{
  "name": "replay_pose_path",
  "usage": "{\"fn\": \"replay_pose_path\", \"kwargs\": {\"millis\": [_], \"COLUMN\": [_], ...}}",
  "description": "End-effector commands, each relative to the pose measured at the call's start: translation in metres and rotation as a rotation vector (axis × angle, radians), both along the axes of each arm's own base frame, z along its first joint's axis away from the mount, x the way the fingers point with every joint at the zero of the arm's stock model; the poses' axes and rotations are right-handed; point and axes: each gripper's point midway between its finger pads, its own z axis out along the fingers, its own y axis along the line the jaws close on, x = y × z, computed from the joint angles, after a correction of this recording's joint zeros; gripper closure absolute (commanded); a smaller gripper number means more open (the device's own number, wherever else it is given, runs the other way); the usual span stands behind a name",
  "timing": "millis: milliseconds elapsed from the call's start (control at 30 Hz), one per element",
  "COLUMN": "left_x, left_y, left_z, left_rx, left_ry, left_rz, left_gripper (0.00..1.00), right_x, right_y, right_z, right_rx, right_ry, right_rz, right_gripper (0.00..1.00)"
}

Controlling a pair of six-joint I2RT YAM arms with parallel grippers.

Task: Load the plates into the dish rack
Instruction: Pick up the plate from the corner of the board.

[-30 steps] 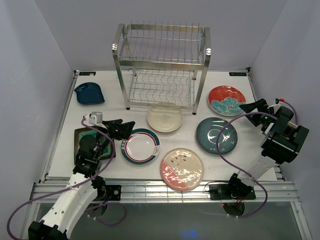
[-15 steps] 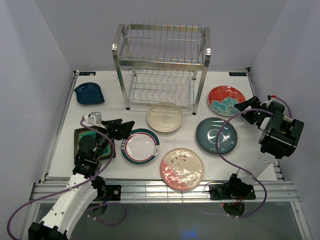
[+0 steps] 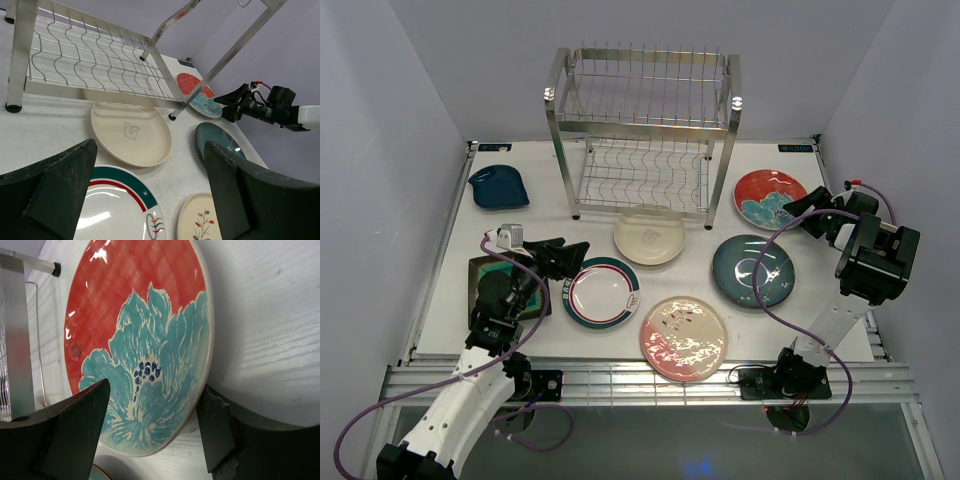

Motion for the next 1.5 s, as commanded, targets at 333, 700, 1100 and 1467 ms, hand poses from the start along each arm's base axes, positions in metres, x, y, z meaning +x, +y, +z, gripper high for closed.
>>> {"fn": "replay_pose_path", "kwargs": {"millis": [333,700,1100,1467], "left_x": [0.0,-0.002,-0.013,-0.025], "left_y": [0.001,0.0,0.016,0.008], "left_z": [0.004,0.004,-0.004,0.018], "left_rx": [-0.001,-0.001,-0.162,-0.205], "left_ry": [-0.025,-0.028,-0.036,-0.118], "left_rz": [0.006,-0.003,0.072,-0.001], "left_gripper": [0.02,0.02,0.02,0.02], "right_x": [0.004,0.003,-0.005,-0.01], "right_y": [0.006,0.002,-0.01,-0.019], "right_z": [-0.014,-0.003,0.073,0.142], "right_rx": [0.009,-0.011,-0.118,-0.178], "right_ry": [0.027,0.011,-0.142,-0.194], "right_rz": [0.047,0.037,-0.059,-0.128], "right_gripper": [0.7,0.92,0.92,0.92]}}
